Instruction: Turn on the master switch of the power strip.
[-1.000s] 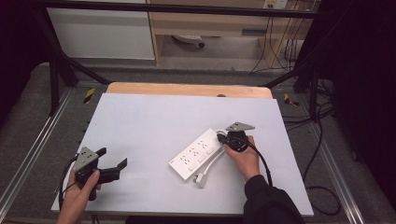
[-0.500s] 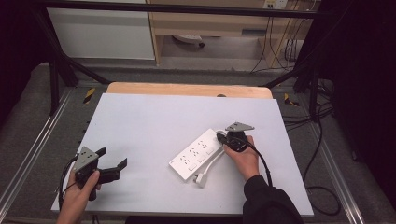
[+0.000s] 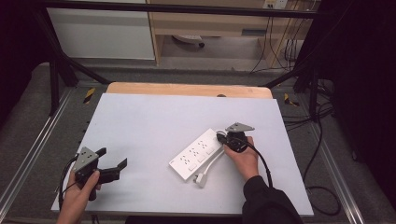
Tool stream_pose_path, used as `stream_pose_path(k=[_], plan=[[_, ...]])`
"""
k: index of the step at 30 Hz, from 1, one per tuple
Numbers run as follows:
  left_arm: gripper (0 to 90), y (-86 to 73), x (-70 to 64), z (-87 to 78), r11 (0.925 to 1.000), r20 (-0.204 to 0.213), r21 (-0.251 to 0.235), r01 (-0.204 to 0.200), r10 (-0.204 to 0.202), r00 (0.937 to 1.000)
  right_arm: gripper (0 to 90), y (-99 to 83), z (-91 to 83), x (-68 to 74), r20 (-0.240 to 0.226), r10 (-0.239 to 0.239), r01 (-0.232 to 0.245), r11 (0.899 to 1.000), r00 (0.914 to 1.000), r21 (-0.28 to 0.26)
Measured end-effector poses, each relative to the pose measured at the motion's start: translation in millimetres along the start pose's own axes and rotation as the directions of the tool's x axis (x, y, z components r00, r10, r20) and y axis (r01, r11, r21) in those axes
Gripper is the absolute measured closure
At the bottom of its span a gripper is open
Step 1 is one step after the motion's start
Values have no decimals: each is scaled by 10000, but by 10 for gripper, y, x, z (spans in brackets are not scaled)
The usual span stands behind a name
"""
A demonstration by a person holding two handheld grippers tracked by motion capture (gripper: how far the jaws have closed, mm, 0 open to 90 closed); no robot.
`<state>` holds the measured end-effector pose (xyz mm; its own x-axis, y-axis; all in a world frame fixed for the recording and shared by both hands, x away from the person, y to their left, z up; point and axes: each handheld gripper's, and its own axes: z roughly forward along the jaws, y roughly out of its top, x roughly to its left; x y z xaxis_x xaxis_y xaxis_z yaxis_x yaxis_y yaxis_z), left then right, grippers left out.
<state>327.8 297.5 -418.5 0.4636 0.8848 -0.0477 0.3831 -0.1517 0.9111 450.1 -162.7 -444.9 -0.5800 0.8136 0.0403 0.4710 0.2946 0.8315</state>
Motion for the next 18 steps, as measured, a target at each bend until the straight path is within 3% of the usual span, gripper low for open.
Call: stream_pose_path(k=[18], plan=[[72,-1,0,-1,10000,-12,11,-11,11,10000,900,-8,3,5,20,11,-11,10000,10000,-34]])
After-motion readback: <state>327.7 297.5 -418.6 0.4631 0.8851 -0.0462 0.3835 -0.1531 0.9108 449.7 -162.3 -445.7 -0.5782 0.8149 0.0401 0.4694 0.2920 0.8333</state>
